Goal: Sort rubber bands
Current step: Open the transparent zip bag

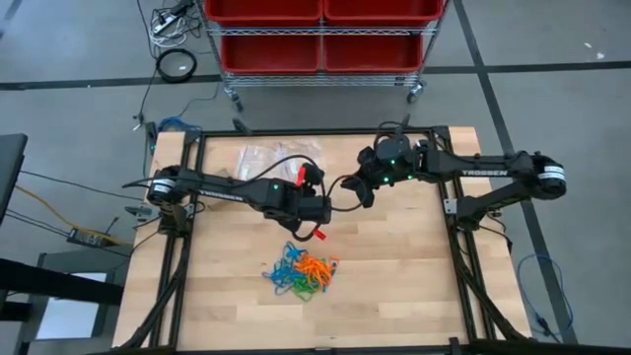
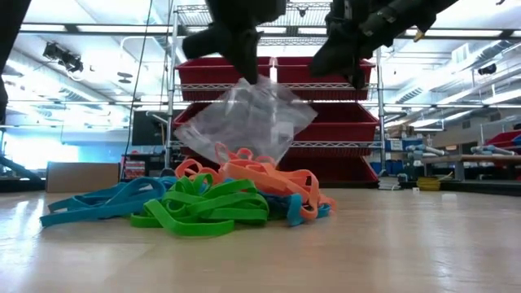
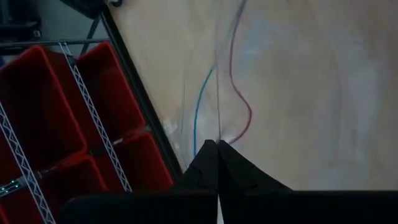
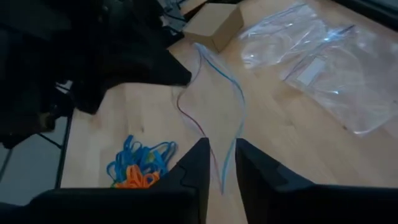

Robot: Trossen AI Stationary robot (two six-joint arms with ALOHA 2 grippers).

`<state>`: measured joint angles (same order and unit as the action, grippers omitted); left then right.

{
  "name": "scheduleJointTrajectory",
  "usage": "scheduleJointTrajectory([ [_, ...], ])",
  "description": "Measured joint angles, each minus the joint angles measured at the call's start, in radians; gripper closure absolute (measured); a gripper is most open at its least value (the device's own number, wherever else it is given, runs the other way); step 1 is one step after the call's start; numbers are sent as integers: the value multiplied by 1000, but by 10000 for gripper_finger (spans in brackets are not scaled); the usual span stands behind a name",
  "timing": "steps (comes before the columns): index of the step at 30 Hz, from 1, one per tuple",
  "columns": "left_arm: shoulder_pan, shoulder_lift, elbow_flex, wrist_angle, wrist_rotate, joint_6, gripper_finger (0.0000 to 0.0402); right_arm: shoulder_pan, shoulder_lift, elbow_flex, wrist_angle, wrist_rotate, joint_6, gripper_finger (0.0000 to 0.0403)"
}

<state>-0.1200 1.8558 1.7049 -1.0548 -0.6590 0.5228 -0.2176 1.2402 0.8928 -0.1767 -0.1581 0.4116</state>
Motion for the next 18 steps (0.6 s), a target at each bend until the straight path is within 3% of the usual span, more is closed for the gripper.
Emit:
scheduleJointTrajectory([
  [18,-1,0,-3,110,2,22,401,6,21,0,-1,61,6,237],
])
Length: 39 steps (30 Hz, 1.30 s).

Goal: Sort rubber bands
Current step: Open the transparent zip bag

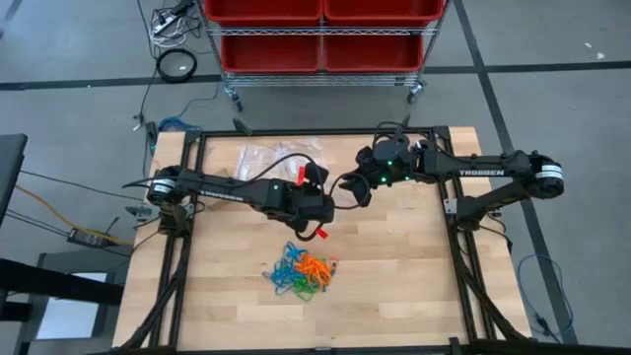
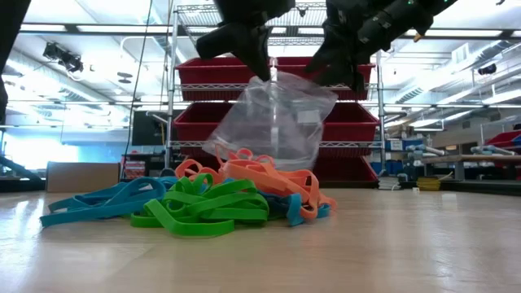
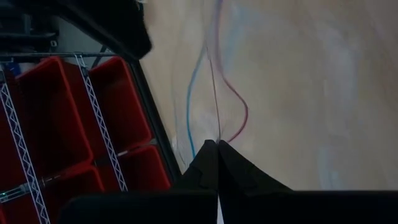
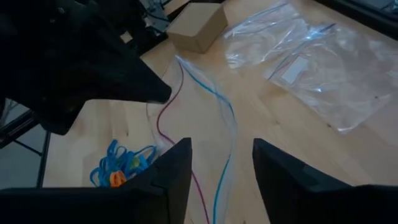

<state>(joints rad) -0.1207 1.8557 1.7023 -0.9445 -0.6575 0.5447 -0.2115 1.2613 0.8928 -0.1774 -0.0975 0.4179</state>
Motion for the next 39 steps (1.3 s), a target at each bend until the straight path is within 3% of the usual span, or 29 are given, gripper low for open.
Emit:
scheduleJointTrajectory([
  [14,-31,-5,0,16,-33,5,401,-2,79,0,-42,35,6,234],
  [25,-31,-5,1,16,-93,6,401,27,128,0,15,-75,28,234],
  [39,-31,-5,1,51,-157,5,401,61,161,0,46,-81,47,239],
])
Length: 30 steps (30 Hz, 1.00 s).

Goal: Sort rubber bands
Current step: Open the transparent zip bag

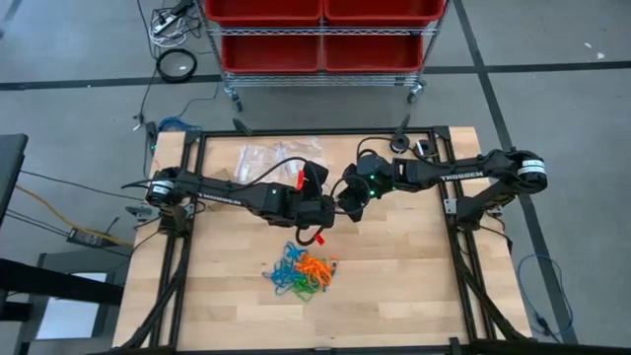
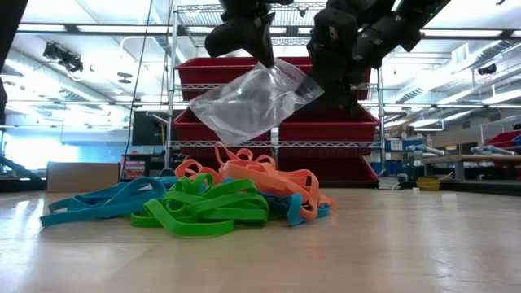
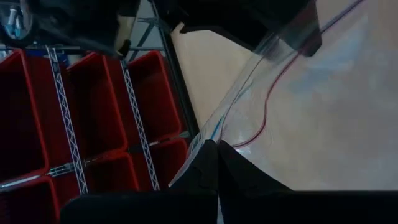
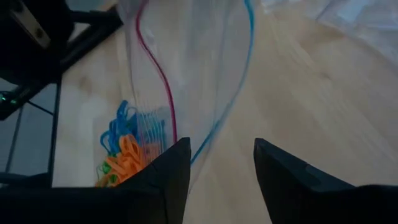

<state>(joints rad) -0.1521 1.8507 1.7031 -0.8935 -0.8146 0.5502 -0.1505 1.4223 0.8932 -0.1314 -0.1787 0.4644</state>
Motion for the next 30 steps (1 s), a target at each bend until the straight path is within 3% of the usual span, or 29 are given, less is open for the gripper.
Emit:
scheduleJointTrajectory([
  [4,-1,0,0,17,-3,0,401,0,0,0,8,-2,-1,270],
  [12,-7,0,0,19,-7,1,401,3,0,0,19,-9,-43,395],
  [20,-58,0,0,-3,26,53,401,-28,0,0,-31,93,-12,401],
  [30,-91,0,0,-123,240,35,401,-61,0,0,-12,130,-12,402],
])
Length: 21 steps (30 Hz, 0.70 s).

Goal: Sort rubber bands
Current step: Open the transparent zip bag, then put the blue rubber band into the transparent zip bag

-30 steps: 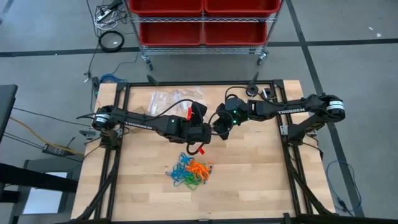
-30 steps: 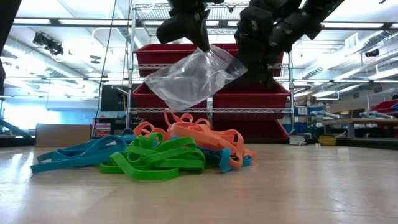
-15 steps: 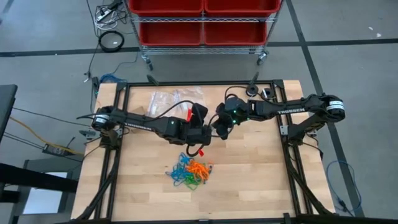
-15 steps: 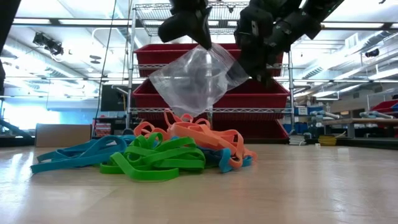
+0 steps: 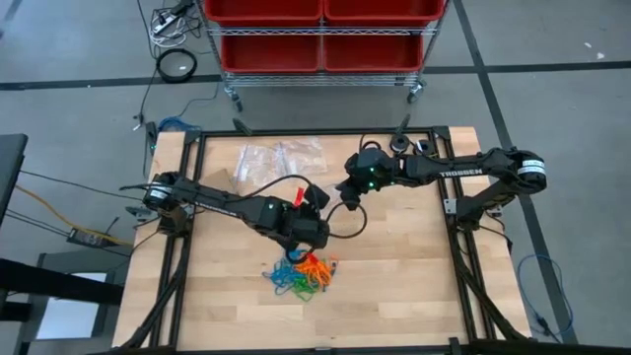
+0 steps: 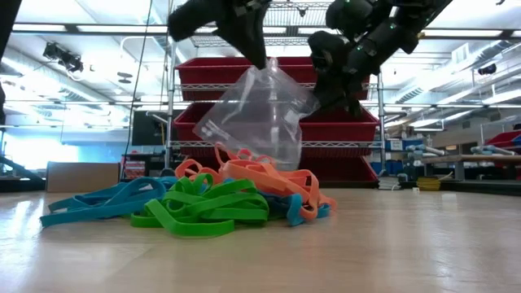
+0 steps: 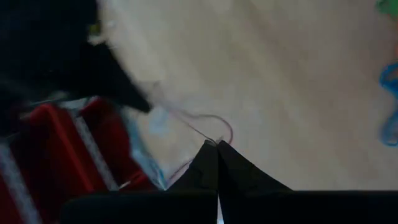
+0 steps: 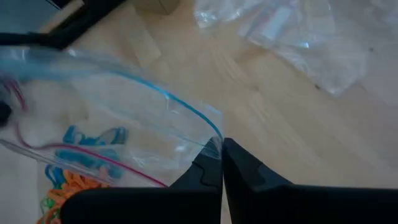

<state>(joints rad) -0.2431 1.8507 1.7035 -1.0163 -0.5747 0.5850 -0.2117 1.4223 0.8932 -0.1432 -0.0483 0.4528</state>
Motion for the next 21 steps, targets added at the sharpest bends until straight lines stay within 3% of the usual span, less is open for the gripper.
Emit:
scheduleJointTrajectory([
  [5,25,0,0,-5,68,-76,396,0,0,0,83,-32,-20,403],
  [9,62,0,0,20,74,-139,368,8,0,0,101,-51,-36,403],
  [17,103,0,0,80,178,-218,254,38,-1,0,101,12,-79,403],
  [21,104,0,0,81,146,-238,200,41,-2,0,94,100,-108,403],
])
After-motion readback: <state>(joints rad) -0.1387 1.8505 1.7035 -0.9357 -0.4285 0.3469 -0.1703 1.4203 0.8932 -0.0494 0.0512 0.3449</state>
